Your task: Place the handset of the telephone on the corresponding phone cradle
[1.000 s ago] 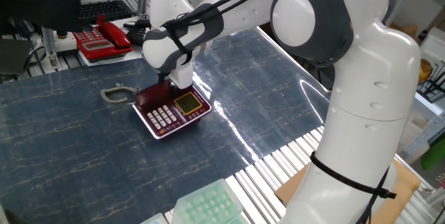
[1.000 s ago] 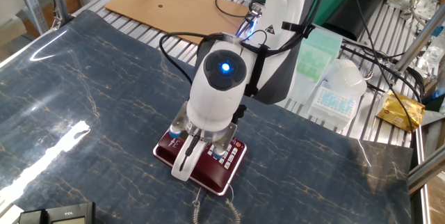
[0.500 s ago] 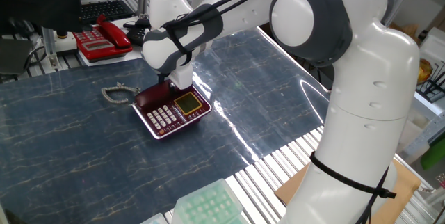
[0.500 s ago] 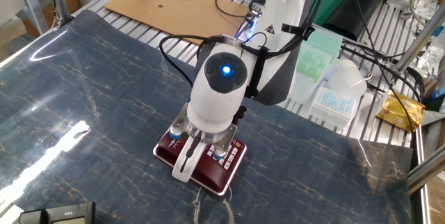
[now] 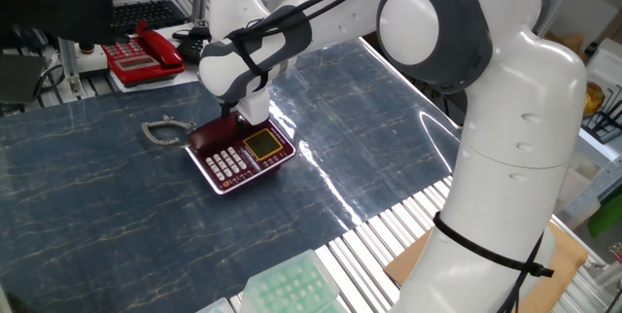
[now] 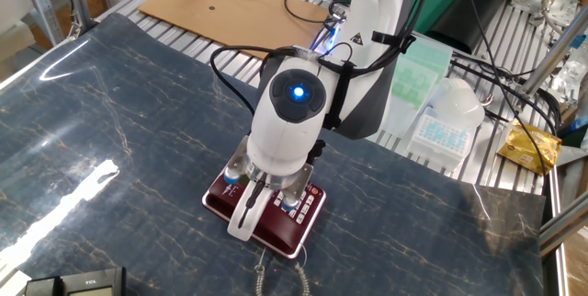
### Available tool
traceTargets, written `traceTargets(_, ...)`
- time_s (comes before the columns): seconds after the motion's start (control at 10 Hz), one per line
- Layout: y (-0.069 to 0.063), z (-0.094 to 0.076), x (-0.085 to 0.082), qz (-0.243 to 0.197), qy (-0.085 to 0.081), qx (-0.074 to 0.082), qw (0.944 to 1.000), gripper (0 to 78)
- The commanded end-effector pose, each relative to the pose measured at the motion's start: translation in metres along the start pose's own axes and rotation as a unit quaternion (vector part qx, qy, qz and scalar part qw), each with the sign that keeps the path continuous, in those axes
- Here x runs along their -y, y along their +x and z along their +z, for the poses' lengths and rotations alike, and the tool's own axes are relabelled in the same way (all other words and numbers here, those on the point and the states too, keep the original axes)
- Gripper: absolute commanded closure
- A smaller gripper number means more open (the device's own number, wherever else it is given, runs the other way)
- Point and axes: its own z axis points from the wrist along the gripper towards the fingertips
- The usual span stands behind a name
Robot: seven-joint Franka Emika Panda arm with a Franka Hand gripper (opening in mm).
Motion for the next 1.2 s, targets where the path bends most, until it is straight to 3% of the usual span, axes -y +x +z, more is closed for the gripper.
traceTargets(0.1,0.0,-0.001,-0.001,0.0,-0.002,0.0,1.0,0.1)
traceTargets(0.6,0.0,-0.001,-0.001,0.0,-0.002,0.0,1.0,0.1)
traceTargets(0.8,0.0,-0.007,0.002,-0.047,0.012,-0.005,0.9988,0.1)
traceTargets(1.0,-0.004,-0.017,0.005,-0.078,0.013,-0.018,0.9967,0.1)
traceTargets(1.2,-0.008,-0.027,0.009,-0.115,0.011,-0.021,0.993,0.1)
